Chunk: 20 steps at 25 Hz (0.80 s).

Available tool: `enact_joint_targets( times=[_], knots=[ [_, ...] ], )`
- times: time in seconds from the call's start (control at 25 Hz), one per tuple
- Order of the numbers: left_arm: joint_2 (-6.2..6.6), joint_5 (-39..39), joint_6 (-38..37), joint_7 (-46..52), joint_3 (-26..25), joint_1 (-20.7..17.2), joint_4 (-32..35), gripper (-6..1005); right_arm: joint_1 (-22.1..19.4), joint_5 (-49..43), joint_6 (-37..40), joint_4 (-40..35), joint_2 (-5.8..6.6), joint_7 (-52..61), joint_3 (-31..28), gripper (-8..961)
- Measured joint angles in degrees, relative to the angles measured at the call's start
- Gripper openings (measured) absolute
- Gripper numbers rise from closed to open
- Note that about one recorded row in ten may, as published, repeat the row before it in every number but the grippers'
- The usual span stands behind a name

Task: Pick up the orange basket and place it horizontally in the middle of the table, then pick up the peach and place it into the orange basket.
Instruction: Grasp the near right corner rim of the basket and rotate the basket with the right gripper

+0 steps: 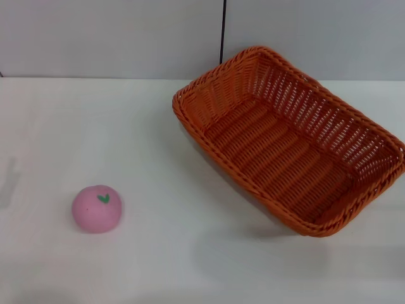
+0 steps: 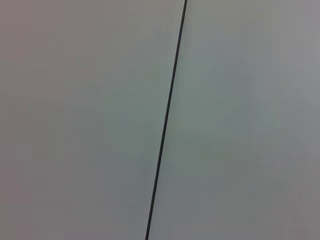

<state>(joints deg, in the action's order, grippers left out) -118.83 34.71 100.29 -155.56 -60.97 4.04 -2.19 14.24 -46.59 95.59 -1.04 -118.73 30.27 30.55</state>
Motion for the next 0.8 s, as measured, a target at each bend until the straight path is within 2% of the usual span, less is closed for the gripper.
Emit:
enact_joint_targets(
  times=[0.28, 0.44, 0.52, 0.56, 0.6, 0.72, 0.76, 0.8],
  knots=[
    [0.05, 0.0, 0.1, 0.0, 0.0, 0.0, 0.0, 825, -0.6, 0.0, -0.2, -1.6, 0.11, 1.2, -0.1, 695],
    [0.07, 0.0, 0.1, 0.0, -0.2, 0.0, 0.0, 823, -1.9, -2.3, -0.6, -5.6, 0.26, 5.9, 0.1, 695],
    [0.08, 0.0, 0.2, 0.0, -0.2, 0.0, 0.0, 822, -3.1, -5.9, -2.0, -11.0, 0.31, 11.6, 0.1, 695],
    [0.09, 0.0, 0.2, 0.0, -0.2, 0.0, 0.0, 821, -4.5, -11.3, -4.7, -18.7, 0.38, 20.9, -0.1, 695],
    [0.09, 0.0, 0.2, 0.0, -0.2, 0.0, 0.0, 820, -4.5, -11.3, -4.7, -18.7, 0.38, 20.9, -0.1, 696],
    [0.12, 0.1, 0.1, 0.0, -0.3, 0.0, 0.0, 819, -5.7, -21.1, -8.9, -32.2, 0.59, 36.3, -0.6, 696],
    [0.16, 0.1, 0.0, 0.0, -0.3, 0.0, 0.0, 818, -5.7, -30.1, -10.9, -42.1, 1.24, 49.7, -1.0, 696],
    [0.16, 0.1, 0.0, 0.0, -0.3, 0.0, 0.0, 817, -5.7, -30.1, -10.9, -42.1, 1.24, 49.7, -1.0, 696]
  ],
)
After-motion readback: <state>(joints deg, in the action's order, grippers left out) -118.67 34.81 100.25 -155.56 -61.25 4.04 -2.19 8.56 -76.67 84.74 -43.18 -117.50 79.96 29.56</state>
